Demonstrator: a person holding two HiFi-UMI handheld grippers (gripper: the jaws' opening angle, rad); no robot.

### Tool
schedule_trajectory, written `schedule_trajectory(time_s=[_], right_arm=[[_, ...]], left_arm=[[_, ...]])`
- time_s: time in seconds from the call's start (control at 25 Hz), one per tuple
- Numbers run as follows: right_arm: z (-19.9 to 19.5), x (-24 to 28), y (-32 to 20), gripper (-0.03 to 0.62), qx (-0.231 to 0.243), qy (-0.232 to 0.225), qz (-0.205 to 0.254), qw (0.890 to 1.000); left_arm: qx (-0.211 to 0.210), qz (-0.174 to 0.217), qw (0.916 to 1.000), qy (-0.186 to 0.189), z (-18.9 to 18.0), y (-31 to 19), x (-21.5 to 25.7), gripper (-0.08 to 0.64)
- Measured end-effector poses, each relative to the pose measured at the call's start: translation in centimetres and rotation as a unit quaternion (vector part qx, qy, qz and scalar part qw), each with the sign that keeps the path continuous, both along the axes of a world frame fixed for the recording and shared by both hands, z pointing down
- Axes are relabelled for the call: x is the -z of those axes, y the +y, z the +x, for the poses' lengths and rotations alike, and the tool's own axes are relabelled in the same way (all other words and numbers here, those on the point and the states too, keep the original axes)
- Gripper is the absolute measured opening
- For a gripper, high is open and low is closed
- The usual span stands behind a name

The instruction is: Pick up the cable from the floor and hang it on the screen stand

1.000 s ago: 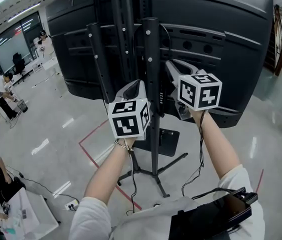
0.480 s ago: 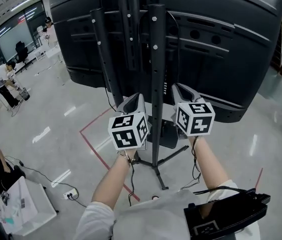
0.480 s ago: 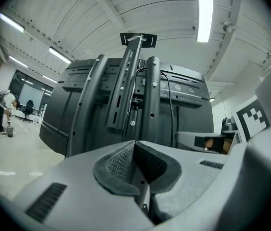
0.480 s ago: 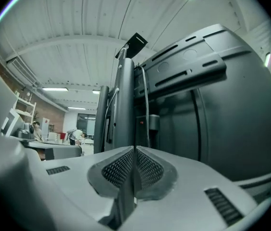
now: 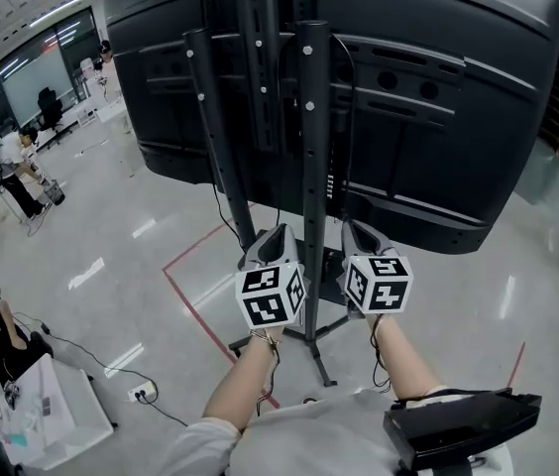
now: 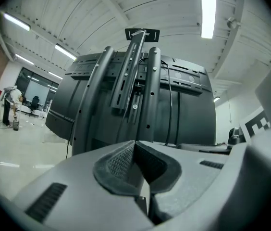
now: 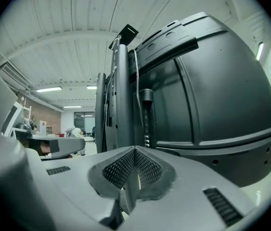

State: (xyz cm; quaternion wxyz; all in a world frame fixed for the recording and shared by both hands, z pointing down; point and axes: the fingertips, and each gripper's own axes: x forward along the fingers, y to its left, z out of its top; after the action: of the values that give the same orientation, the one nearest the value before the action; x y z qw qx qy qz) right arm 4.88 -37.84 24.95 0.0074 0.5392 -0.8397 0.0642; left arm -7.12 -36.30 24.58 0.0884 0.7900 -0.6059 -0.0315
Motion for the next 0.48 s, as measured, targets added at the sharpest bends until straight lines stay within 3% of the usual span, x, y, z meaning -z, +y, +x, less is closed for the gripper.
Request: schedule_trajectory(time_s=[0.48], right_arm=[[1.1, 1.0, 0.2, 0.017, -0.01, -0.002, 0.005, 1.0]], left_arm=[[-0.011, 0.003, 0.9999, 0.004, 0.9, -0.5, 0.4, -0.002]])
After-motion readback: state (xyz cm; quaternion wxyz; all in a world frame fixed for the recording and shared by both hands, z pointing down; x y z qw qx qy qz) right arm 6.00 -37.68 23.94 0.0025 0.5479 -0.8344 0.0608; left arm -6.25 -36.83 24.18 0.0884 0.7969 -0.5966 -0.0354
